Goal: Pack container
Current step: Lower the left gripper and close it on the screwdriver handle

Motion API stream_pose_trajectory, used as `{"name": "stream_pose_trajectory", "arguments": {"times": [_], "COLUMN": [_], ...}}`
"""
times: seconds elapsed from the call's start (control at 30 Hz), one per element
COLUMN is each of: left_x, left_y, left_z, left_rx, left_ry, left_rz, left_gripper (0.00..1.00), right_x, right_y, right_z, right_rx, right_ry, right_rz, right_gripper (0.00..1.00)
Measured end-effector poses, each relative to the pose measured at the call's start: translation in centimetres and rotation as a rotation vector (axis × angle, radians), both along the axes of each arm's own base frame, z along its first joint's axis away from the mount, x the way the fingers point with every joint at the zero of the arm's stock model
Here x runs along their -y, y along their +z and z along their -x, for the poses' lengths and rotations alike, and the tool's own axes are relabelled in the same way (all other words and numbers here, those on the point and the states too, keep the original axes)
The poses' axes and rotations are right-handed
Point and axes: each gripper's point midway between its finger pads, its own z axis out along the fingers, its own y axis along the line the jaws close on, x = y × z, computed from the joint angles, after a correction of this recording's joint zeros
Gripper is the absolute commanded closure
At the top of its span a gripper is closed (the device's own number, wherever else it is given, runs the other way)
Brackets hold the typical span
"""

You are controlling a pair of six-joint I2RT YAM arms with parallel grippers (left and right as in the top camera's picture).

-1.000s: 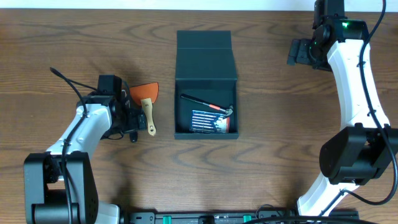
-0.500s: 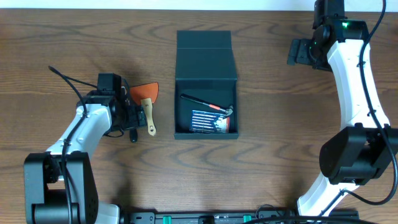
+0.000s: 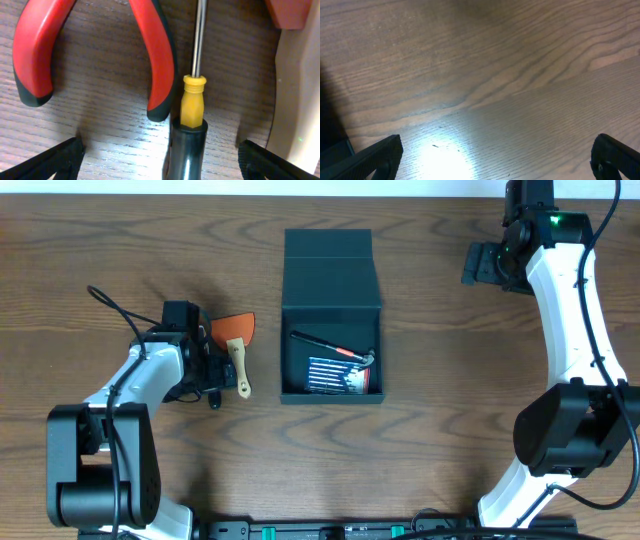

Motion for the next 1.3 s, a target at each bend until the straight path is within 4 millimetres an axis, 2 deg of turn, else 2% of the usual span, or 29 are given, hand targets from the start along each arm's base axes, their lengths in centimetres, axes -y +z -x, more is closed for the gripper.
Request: {"name": "stream_pose_trajectory", "arguments": {"times": [0.07,0.53,0.8,1.0,1.3], "left_x": [-0.1,0.0,0.7,1.0,1.2], "left_y": [0.0,0.0,0.0,0.1,0.1], "left_z": [0.0,0.0,-0.1,0.0,0.0], "left_rx": [0.0,-0.002,0.0,-0.002,-0.004], "left_ry": [0.0,0.006,0.002,0.0,-0.001], "left_rz": [-0.004,0.009,0.051,0.07,0.077], "left_gripper": [0.07,0.41,0.43,0.51,0.51], "right_x": [0.0,0.0,0.0,0.0,0.0], "right_y": [0.0,0.0,0.0,0.0,0.0], "right_z": [0.0,0.0,0.0,0.0,0.0], "right_rx": [0.0,0.0,0.0,0.0,0.0], "right_ry": [0.0,0.0,0.0,0.0,0.0], "right_rz": [0.0,0.0,0.0,0.0,0.0], "right_gripper": [0.01,0.01,0.01,0.01,0.01]}}
